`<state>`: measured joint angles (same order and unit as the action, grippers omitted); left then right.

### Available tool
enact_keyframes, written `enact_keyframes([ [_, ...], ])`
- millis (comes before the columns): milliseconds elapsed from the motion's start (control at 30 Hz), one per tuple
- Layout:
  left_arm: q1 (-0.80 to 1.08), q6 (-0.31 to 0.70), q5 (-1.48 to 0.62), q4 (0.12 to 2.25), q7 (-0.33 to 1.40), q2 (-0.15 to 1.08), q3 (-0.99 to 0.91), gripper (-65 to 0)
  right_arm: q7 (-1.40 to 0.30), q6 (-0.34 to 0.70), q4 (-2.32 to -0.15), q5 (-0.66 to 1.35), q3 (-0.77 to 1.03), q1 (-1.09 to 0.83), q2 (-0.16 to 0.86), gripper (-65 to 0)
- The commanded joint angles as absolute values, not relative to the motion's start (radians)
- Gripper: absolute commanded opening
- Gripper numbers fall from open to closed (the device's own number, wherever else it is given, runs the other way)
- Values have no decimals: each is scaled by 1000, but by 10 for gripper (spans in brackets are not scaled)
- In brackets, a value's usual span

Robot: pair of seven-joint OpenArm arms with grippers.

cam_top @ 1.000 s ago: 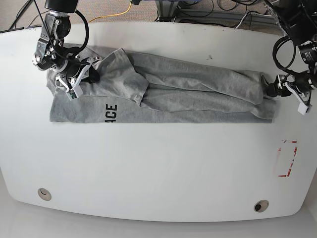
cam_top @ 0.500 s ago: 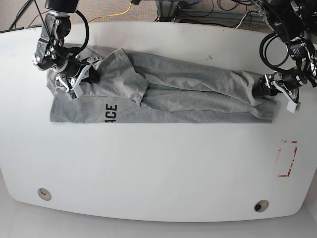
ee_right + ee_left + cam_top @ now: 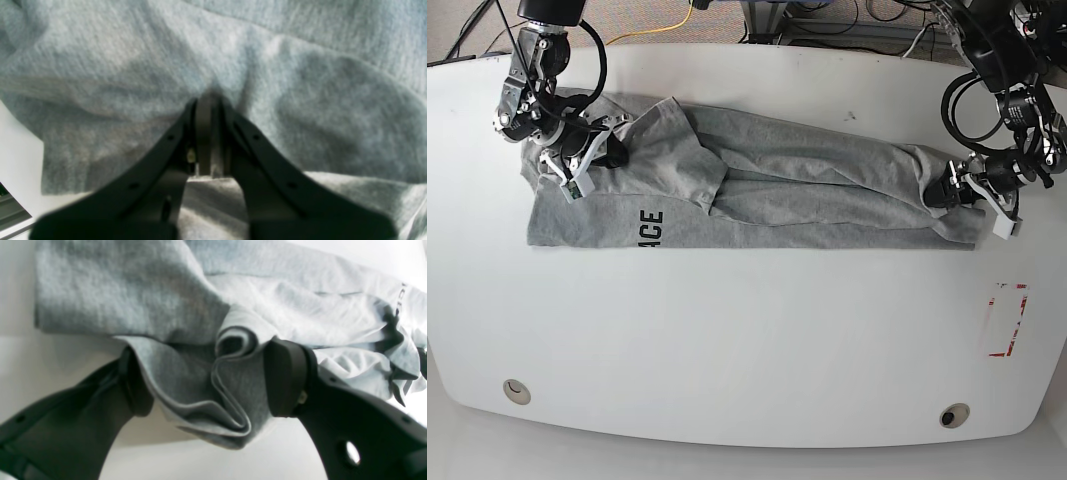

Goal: Layout the t-shirt on the table in an organized manner, then fold the t-shirt properly

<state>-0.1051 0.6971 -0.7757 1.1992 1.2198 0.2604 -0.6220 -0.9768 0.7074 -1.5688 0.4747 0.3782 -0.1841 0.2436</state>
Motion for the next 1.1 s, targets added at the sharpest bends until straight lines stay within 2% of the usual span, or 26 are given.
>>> enact_keyframes([
  [0,-120,698,-785,1211,1190,282,-622,-199,-1018,698,-1569,429,378,-186,254,-601],
  [433,-143,698,-785,1211,1122,278,-625,-199,-1018,698,-1569,430,378,-186,254,-601],
  [1067,-143,698,-832,1210,1139,283,-628,-199,-1018,698,-1569,430,383,-186,254,-601],
])
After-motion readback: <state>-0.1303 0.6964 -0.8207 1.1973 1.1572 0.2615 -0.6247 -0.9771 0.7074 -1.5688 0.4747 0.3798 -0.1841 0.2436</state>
